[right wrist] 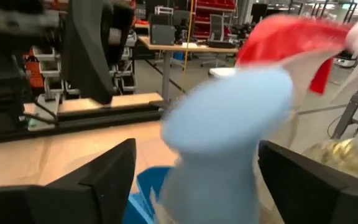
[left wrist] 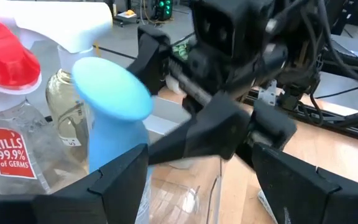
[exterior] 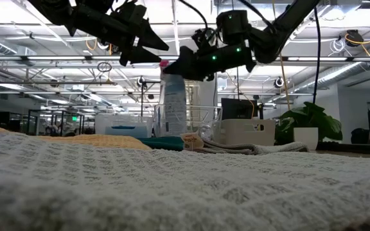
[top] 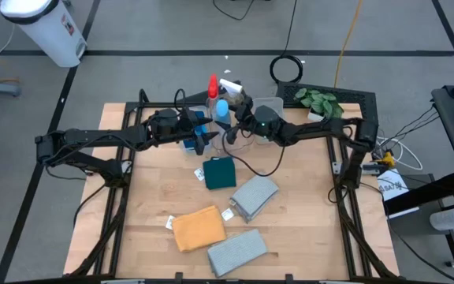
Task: Pick & Place Kitchen Items
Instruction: Put the gray microfiber cloth into the gray bin
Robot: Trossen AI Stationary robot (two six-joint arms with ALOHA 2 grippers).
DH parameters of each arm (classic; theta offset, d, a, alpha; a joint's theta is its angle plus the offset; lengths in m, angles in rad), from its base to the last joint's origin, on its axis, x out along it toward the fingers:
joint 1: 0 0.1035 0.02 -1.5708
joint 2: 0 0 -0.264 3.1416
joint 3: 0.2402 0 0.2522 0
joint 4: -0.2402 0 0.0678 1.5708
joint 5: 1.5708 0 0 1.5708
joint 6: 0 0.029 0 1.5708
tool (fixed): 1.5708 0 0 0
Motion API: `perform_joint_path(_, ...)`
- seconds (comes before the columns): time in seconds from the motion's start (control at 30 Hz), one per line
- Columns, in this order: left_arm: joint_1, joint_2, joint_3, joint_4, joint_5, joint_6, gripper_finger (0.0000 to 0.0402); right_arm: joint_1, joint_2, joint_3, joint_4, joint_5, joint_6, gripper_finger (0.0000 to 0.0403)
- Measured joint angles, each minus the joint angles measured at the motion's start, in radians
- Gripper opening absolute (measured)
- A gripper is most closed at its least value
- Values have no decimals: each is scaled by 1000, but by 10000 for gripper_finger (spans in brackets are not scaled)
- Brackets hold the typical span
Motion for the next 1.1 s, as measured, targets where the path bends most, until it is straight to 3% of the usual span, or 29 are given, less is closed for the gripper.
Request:
perform_joint_path(0.23,0,0,0,0,0,0,287,1,-109,0,-131,0,-2,314)
perform_joint_path(0.53,0,0,0,0,0,-1,287,40,-318,0,-464,0,9,303)
perform_joint_path(0.9,0,0,0,0,0,-1,287,230,-539,-25,-987,-1,168,273)
perform_joint_path(1.1,0,0,0,0,0,-1,287,369,-633,-212,-977,-1,298,255)
